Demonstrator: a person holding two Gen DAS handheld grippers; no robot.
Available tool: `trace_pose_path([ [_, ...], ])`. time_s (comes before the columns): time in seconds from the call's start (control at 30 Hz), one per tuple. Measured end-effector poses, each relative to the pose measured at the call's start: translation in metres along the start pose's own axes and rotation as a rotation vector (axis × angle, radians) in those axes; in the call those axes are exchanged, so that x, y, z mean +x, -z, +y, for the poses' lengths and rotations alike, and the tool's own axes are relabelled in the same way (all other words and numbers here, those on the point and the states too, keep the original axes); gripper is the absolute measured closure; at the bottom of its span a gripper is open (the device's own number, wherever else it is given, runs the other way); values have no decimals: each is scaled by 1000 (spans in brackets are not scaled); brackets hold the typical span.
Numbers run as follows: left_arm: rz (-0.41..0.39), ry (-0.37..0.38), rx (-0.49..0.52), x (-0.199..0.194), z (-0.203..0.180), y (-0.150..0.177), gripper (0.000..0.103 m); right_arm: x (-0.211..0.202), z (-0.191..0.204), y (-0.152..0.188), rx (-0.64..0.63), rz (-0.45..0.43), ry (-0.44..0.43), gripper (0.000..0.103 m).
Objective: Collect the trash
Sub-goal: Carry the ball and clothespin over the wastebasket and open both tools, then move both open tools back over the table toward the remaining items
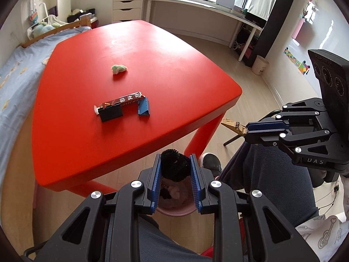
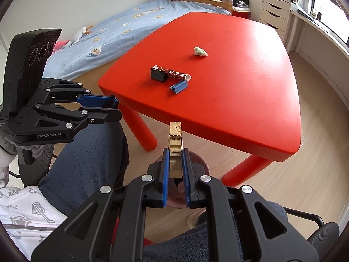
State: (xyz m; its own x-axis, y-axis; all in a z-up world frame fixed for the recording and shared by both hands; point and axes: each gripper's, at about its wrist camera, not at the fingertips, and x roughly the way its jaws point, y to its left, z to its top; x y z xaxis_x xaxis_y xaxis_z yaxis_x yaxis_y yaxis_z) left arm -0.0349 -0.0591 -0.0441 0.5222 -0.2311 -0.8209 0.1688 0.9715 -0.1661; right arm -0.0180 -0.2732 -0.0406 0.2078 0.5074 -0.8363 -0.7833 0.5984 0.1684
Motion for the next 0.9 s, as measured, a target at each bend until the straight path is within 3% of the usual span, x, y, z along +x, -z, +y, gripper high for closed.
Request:
trace_pose_path([
  [0.53, 9, 18, 4, 2, -5, 3, 78, 0, 0, 3, 3, -2, -28, 92],
  [0.6, 8, 18, 10, 2, -6, 3, 73, 1, -1, 3, 0, 2, -36, 91],
  [0.63, 7, 18, 10, 3, -7, 2, 69, 2, -2, 3, 1, 6, -31, 82],
  [0.67, 4, 14, 8, 3, -6, 2, 53, 3, -3, 4, 3, 6, -18, 56],
  [0.7, -5, 5, 2, 2, -5, 2, 30, 2, -4, 4, 7, -3, -9, 36],
  [0.73, -23, -9, -8, 0, -3, 2, 20, 0, -6, 4, 15, -17, -6, 10],
  [0.77, -43, -22, -19, -2, 0, 2, 13, 0, -7, 4, 22, -21, -8, 10],
  [0.9, -43, -57, -38, -3, 7, 2, 8, 2, -10, 4, 31, -10, 19, 6],
])
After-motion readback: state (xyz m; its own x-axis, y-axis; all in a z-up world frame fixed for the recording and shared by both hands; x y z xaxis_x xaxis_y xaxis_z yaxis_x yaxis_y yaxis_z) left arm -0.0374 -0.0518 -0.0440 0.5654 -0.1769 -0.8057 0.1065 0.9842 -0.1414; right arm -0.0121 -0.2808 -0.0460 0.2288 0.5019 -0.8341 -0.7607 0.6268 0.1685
